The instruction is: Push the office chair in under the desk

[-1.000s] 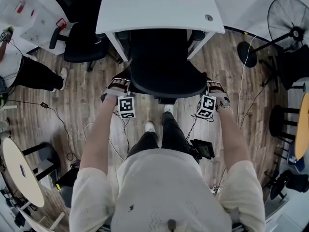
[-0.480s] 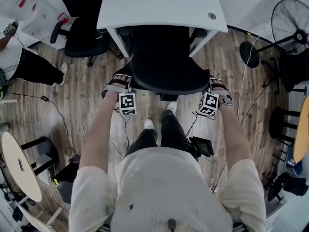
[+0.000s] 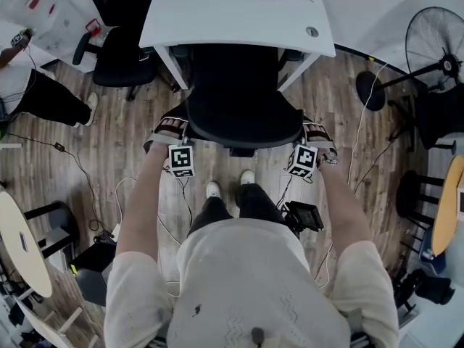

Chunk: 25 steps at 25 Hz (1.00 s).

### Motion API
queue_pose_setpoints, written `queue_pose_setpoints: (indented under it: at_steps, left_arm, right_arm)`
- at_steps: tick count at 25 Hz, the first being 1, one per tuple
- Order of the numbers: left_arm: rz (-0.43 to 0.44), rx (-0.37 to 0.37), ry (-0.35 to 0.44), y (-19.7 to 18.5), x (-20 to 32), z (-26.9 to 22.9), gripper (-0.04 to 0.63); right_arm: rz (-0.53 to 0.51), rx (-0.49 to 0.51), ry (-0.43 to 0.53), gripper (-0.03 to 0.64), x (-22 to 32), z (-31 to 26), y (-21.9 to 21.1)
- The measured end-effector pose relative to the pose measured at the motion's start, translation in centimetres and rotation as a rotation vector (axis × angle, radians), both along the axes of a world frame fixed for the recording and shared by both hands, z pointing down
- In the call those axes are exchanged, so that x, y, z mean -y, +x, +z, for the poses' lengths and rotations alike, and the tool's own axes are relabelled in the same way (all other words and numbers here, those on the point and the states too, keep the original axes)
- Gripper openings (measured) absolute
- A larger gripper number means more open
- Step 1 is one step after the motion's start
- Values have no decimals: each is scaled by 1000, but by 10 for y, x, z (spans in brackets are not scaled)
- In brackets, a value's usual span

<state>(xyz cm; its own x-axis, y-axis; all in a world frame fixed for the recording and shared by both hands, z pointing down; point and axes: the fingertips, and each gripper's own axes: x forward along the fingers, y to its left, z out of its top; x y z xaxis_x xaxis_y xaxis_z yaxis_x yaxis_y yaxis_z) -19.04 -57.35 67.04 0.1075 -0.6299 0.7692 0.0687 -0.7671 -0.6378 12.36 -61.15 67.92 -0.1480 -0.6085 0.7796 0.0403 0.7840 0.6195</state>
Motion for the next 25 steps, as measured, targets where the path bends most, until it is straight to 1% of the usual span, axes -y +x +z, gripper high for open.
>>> queue_pose_setpoints:
  at_steps: [11,19,22,25]
  left_arm:
    - [3,1,22,5,1,-1,61]
    - [26,2,44,-2,-2,1,61]
    - [32,5,32,-2,-8,0,64]
    - [33,15,8,-2,-12,3,98]
  right_arm:
    - [-5,-3,-6,133,-2,0,5]
    - [1,-24,-19,139,-7,4,-1]
    - [9,-35,-50,163,-13,7,-1]
    - [27,-39,-83,217,-17,8,1]
